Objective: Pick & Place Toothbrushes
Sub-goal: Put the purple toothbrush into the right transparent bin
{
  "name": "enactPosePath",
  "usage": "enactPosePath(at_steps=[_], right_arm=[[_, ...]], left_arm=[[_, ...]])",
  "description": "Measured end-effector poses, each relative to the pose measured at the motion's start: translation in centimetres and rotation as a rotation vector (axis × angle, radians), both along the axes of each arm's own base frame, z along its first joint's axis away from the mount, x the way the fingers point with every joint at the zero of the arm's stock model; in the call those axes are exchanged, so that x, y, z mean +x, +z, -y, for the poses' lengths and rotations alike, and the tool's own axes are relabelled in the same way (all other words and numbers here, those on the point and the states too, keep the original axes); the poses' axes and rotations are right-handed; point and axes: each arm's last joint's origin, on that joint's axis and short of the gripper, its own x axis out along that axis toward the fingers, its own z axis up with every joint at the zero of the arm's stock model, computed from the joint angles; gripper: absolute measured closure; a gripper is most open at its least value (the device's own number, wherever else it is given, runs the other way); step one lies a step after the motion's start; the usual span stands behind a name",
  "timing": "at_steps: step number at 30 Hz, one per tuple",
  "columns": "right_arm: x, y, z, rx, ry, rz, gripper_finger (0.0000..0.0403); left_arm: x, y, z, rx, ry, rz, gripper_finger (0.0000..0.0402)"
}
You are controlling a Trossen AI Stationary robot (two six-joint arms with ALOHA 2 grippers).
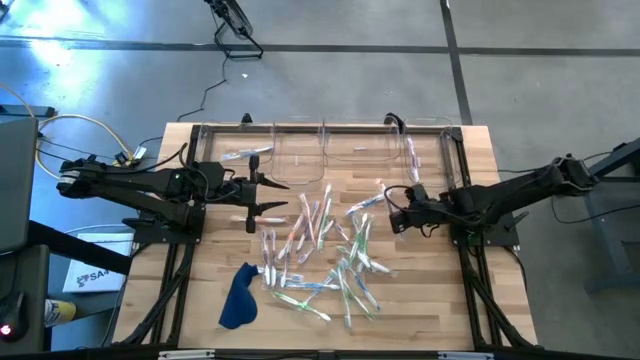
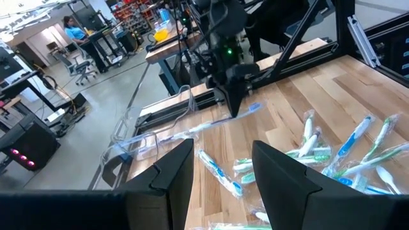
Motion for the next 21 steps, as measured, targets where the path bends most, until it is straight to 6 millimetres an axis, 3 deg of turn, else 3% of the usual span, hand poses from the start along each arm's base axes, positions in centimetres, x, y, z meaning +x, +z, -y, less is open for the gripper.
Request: enactPosePath(at_steps=[9,16,21], right_arm=[[1.3,4.3,0.9,-0.168,0.016,0.096,0.04],[0.6,7.1,3.5,-0.267,-0.056,-0.027,0.0401],[-0.1,7.8,5.6,-0.3,-0.114,-0.11,0.0401]], left_arm=[[0.0,0.0,0.0,-0.006,0.001,0.004,0.0248],[0.0,0.0,0.0,-0.026,0.004,0.006,0.0248],[0.0,0.0,0.0,-0.026,0.004,0.006,0.0248]])
